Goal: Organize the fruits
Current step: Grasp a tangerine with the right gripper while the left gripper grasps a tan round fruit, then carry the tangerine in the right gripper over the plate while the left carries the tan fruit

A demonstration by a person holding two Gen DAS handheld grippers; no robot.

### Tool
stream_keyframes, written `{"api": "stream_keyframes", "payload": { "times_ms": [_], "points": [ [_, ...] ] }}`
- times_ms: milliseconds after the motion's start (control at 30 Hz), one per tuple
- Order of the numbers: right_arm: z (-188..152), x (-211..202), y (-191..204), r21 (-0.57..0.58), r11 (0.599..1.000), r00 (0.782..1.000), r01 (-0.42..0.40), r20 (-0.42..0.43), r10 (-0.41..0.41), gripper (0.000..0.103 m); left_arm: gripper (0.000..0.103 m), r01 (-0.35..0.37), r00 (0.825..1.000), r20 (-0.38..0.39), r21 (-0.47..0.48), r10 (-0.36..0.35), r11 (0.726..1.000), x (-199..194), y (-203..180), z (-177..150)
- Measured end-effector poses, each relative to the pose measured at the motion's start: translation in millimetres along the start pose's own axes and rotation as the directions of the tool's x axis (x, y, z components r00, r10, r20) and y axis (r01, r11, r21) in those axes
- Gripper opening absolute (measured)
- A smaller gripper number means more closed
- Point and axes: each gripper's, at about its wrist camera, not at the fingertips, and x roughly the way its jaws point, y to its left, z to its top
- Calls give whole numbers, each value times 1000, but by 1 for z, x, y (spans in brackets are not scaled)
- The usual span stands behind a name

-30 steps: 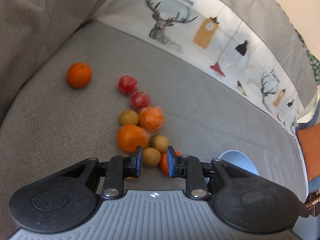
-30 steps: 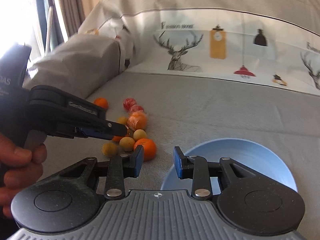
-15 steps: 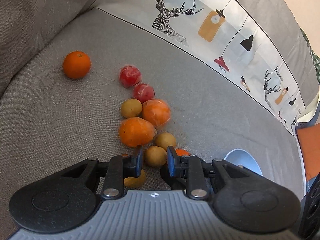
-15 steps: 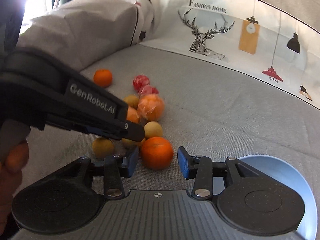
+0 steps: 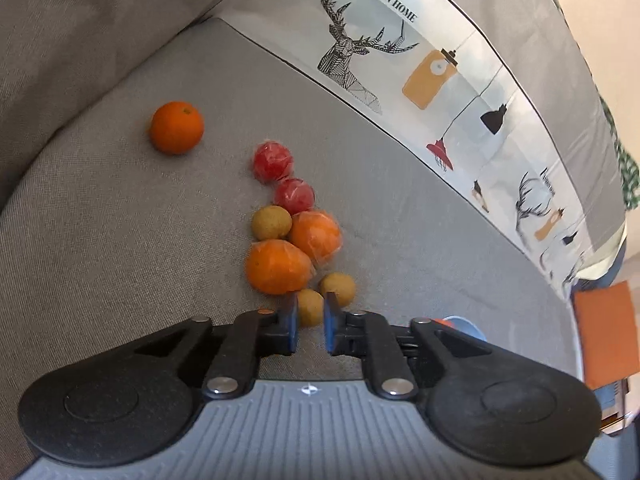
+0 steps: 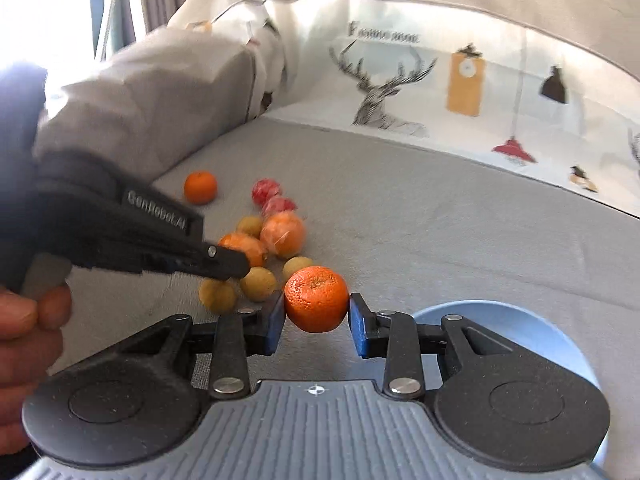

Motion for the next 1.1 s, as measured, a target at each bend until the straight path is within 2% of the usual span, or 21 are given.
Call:
{"api": "stream_keyframes", "payload": {
  "times_ms": [67, 167, 333, 400, 467, 500, 567, 633, 667, 833, 1100],
  "points": [
    [3, -19, -11, 27, 1000, 1000, 7, 23, -8, 36, 28, 7, 1000, 8, 9, -7, 1000, -2, -1, 0],
    [4, -49, -34, 88, 996, 998, 18, 58, -23, 36, 30, 3, 1000, -1, 51, -3, 999, 0, -7, -2],
    [-8, -96, -70, 161, 986, 994, 40, 91, -55, 36, 33, -79, 997, 31, 190, 75, 979, 6, -29, -10],
    [-18, -104, -79, 202, 978, 994, 43, 91, -62, 36, 39, -130, 991, 65, 260, 117, 957, 10, -39, -14],
    [-28, -106, -84, 229, 972, 994, 49, 83, -70, 36, 58, -192, 981, 87, 334, 172, 923, 16, -48, -19],
    [-32, -106, -85, 241, 969, 995, 53, 73, -73, 36, 59, -223, 975, 88, 369, 205, 902, 22, -53, -22],
    [-37, -106, -88, 265, 963, 996, 44, 59, -62, 36, 58, -259, 965, 88, 423, 245, 868, 31, -57, -26],
    [-39, -106, -89, 262, 964, 996, 49, 57, -66, 36, 41, -278, 960, 97, 466, 264, 840, 37, -61, -30],
    [-39, -105, -89, 257, 965, 996, 55, 54, -71, 36, 30, -279, 959, 94, 476, 267, 834, 39, -61, -31],
    [-39, -100, -86, 228, 970, 995, 78, 49, -92, 36, 30, -265, 964, 137, 502, 227, 823, 30, -66, -35],
    [-43, -99, -85, 213, 971, 993, 107, 25, -115, 36, 30, -275, 954, 252, 522, 162, 807, -5, -85, -52]
  ]
}}
